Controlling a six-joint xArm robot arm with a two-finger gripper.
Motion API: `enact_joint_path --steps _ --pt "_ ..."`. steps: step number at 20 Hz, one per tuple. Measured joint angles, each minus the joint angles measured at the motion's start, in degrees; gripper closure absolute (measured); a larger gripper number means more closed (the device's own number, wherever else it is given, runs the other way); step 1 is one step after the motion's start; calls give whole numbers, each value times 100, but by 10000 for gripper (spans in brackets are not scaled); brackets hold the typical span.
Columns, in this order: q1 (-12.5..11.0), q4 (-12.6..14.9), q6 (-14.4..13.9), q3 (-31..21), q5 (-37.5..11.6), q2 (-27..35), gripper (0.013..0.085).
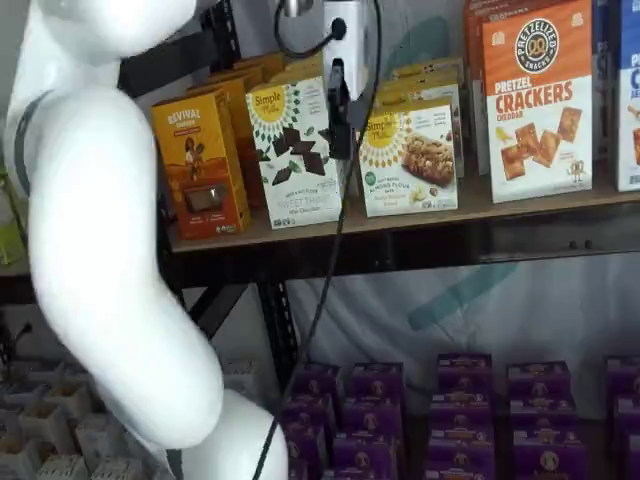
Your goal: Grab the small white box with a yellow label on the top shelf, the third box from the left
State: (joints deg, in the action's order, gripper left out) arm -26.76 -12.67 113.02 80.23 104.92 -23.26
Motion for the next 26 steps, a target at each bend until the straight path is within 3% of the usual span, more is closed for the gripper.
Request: enact_joint_path --steps 3,8,13,16,21,26 --pt "70 125 11 -377 -591 -283 130" --pt "48 120 38 -412 -657 -260 130" --pt "-143 -198 102 -24 -353 35 130" --pt "-301 -524 136 219 -287 214 130" --pt "-401 -1047 238 -243 -1389 -23 130" --pt "-240 -846 321 -490 -2138 3 130"
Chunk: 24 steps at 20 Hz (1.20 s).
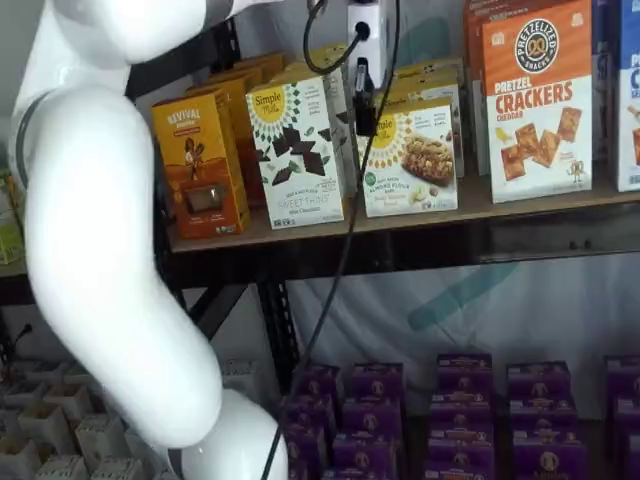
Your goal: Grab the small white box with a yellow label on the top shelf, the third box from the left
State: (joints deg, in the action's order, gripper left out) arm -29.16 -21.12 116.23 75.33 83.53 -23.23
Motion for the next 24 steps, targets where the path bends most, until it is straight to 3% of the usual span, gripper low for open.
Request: enact_joint_path --steps 4,9,21,24 --pt "32 132 81 56 -278 256 130" --pt "106 510 63 329 -152 615 130" --pt "464 1452 -277 1076 879 1200 130" --pt "525 1533 -330 1048 899 1191 130"
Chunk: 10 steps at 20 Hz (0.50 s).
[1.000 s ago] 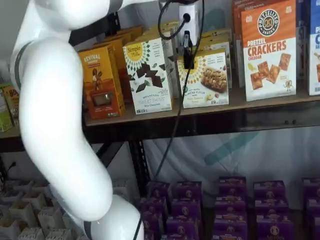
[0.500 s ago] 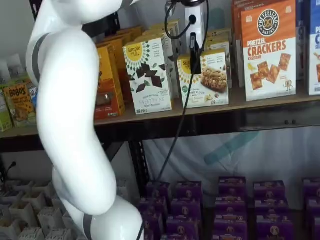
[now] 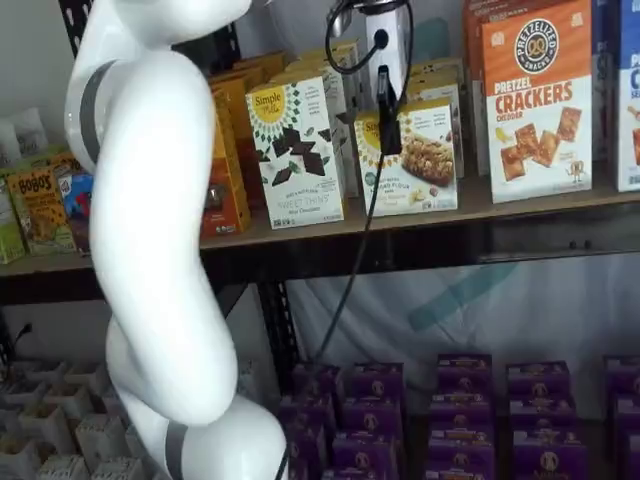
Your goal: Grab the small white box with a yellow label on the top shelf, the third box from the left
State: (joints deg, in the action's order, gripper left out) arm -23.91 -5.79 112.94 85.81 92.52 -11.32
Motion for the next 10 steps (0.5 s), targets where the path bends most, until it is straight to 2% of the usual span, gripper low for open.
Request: enact_joint_path --steps 8,10 --pt "22 -39 -22 -108 -82 -46 130" --pt "12 -58 -16 -109 -90 -48 210"
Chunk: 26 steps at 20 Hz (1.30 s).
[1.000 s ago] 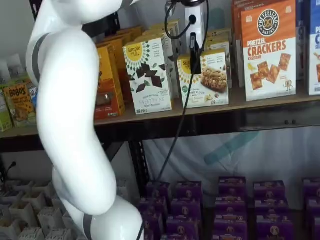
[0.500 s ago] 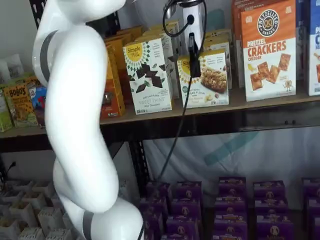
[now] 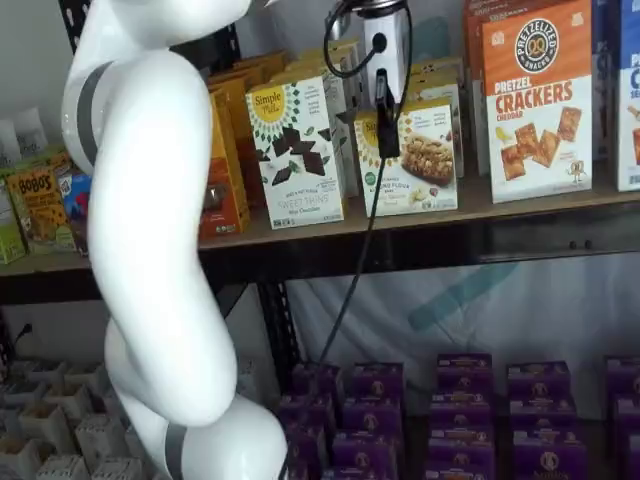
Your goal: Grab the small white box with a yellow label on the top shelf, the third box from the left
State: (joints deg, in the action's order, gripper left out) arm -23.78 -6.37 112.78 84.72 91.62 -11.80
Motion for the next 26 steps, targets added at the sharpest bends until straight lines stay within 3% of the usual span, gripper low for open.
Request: enact_joint_path --steps 6,10,15,19,23,26 --pt "-14 -18 12 9 -12 -2 330" --pt "-1 10 1 22 14 3 330" --pt "-15 -25 10 4 9 -16 490" --pt "-33 -37 26 -9 10 -30 490" --pt "-58 -67 46 -17 21 -48 610" --pt "-72 -77 59 -28 12 -63 610"
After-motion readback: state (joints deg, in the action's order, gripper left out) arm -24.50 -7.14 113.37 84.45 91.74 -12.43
